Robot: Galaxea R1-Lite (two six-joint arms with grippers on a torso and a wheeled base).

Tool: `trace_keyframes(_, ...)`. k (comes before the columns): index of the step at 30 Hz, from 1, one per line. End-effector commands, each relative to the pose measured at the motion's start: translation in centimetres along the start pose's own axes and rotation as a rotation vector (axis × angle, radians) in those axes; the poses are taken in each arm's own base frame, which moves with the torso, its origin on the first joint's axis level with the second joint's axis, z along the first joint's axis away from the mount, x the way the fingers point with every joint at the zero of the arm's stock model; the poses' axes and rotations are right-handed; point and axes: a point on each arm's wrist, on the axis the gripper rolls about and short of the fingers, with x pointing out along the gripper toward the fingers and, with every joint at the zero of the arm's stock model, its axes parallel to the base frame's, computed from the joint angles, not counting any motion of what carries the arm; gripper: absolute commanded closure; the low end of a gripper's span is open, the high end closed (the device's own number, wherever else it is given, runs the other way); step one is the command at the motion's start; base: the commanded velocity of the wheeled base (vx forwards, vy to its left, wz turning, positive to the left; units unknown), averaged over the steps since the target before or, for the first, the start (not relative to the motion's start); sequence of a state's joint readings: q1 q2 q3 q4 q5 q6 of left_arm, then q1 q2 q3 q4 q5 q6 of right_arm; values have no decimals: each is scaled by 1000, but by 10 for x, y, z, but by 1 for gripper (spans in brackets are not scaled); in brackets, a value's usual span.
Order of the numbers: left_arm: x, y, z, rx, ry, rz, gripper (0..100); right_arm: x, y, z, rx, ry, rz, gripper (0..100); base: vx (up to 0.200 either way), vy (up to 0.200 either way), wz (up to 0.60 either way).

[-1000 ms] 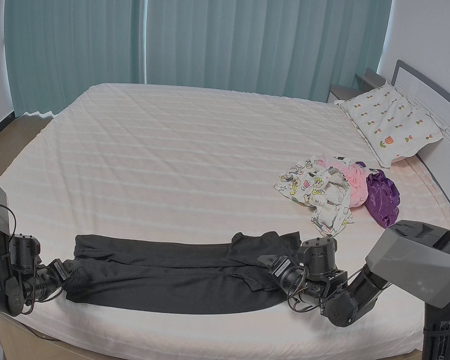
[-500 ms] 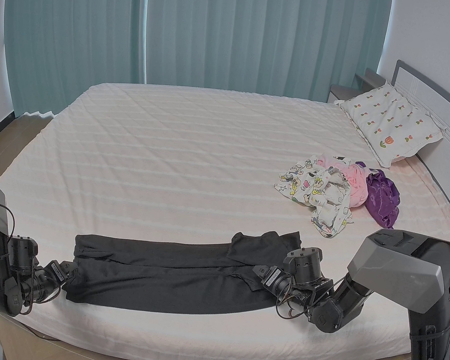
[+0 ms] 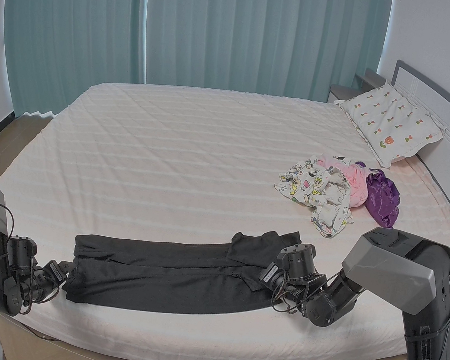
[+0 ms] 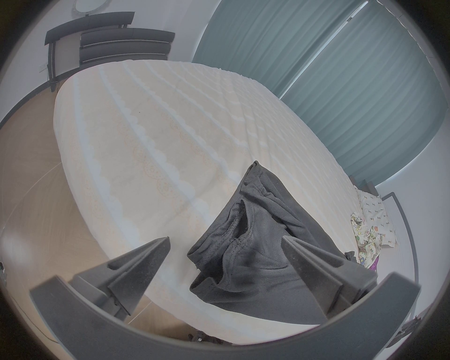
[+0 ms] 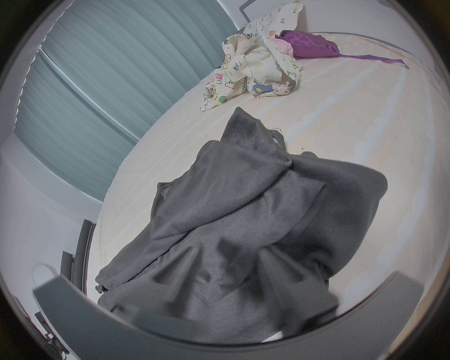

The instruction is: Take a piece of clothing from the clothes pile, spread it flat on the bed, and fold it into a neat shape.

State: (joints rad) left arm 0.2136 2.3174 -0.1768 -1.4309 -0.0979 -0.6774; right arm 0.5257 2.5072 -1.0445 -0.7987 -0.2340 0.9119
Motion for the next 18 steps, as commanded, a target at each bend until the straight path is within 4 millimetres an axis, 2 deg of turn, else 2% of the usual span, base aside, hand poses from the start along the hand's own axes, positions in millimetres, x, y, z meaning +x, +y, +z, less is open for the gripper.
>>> trace_keyframes(1, 0, 0, 0, -1, 0, 1, 0, 1, 2, 0, 3, -12, 0, 100, 0, 0, 0)
trace_keyframes(10, 0, 1, 1, -3, -3, 4, 0, -10, 6, 2, 28, -16, 3, 100, 0, 0, 0)
trace_keyframes(14, 0, 1, 1, -3, -3, 4, 0, -32, 15, 8, 27, -15, 34, 100, 0, 0, 0)
trace_keyframes(18, 0, 1, 1, -2, -3, 4, 0, -45, 21, 17, 32, -28, 56, 100, 0, 0, 0)
